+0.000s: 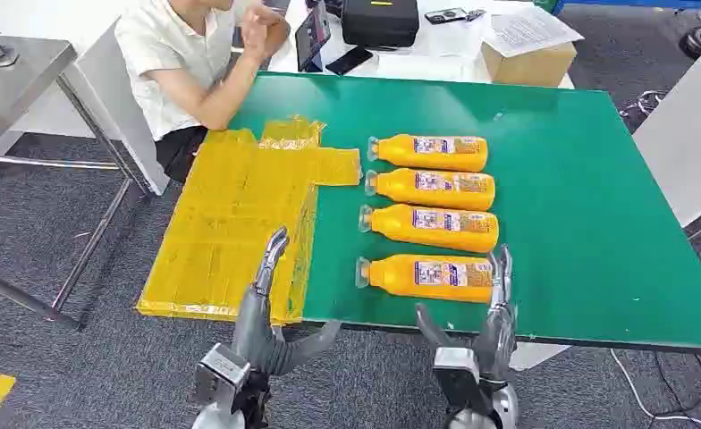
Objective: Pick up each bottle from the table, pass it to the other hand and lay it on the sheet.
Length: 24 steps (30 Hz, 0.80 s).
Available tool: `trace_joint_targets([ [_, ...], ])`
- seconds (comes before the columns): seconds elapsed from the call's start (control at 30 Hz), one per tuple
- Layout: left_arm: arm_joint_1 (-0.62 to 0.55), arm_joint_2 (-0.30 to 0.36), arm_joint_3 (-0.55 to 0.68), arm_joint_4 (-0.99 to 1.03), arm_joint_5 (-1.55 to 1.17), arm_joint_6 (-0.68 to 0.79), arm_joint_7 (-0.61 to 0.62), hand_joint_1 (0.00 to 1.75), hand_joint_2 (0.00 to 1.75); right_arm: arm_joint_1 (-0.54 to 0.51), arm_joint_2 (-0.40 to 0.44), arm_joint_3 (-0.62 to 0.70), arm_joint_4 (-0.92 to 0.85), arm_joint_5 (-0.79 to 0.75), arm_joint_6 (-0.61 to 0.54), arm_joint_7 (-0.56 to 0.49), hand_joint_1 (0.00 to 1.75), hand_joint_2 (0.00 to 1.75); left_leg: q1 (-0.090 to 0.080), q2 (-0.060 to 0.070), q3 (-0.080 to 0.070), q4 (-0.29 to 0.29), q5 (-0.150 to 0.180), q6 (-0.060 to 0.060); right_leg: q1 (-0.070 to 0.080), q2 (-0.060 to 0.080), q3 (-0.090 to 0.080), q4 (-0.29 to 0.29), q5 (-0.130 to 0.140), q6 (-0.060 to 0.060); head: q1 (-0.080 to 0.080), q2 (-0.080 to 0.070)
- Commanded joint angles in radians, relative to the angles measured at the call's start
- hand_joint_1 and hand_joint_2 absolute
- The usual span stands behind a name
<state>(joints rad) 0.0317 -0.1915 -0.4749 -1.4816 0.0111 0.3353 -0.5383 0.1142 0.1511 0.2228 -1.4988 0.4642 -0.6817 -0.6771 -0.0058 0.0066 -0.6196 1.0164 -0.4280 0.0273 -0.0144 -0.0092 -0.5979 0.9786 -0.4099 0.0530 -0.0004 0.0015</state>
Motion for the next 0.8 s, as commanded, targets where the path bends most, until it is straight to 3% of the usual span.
trace_joint_targets([
  [0.03,-0.101,-0.008,-0.046,0.156,0.056,-0.003,-0.012,0.00,1.75,-0.112,-0.045,-0.081,0.172,0.286,-0.016,0.046,0.00,1.75,0.002,-0.001,0.008,-0.003,-0.001,-0.003,0.002,0.001,0.009,-0.004,-0.001,-0.003,0.000,0.000],
  [0.17,-0.103,-0.006,-0.046,0.160,0.059,-0.002,-0.014,0.00,1.75,-0.112,-0.046,-0.097,0.190,0.332,-0.016,0.043,0.00,1.75,0.002,-0.004,0.010,-0.003,-0.002,-0.003,0.002,-0.002,0.011,-0.004,-0.003,-0.003,0.000,0.000],
  [0.3,-0.090,-0.006,-0.038,0.164,0.081,-0.011,-0.016,0.00,1.75,-0.129,-0.110,-0.089,0.259,0.493,-0.016,0.148,0.00,1.75,0.001,-0.001,0.009,-0.003,-0.002,-0.002,0.001,0.001,0.009,-0.003,-0.001,-0.002,0.000,0.000],
  [0.47,-0.070,0.011,-0.067,0.127,0.054,-0.015,0.009,0.00,1.75,-0.144,-0.146,-0.109,0.312,0.553,-0.016,0.212,0.00,1.75,0.001,-0.003,0.006,-0.002,-0.001,-0.002,0.001,-0.002,0.006,-0.003,-0.001,-0.001,0.000,0.000],
  [0.6,-0.069,0.014,-0.068,0.116,0.057,-0.011,0.018,0.00,1.75,-0.155,-0.155,-0.089,0.343,0.544,-0.016,0.218,0.00,1.75,0.001,-0.001,0.005,-0.002,-0.001,-0.002,0.001,0.001,0.006,-0.002,-0.001,-0.002,0.000,0.000],
  [0.7,-0.061,0.010,-0.062,0.109,0.047,-0.010,0.035,0.00,1.75,-0.163,-0.216,-0.002,0.404,0.528,0.002,0.318,0.00,1.75,0.001,0.000,0.005,-0.002,-0.001,-0.002,0.001,0.001,0.005,-0.002,-0.001,-0.002,0.000,0.000],
  [0.8,-0.057,0.010,-0.065,0.103,0.047,-0.016,0.041,0.00,1.75,-0.164,-0.232,-0.011,0.422,0.548,-0.016,0.358,0.00,1.75,0.001,-0.001,0.005,-0.002,-0.001,-0.002,0.001,0.000,0.006,-0.002,-0.001,-0.002,0.000,0.000],
])
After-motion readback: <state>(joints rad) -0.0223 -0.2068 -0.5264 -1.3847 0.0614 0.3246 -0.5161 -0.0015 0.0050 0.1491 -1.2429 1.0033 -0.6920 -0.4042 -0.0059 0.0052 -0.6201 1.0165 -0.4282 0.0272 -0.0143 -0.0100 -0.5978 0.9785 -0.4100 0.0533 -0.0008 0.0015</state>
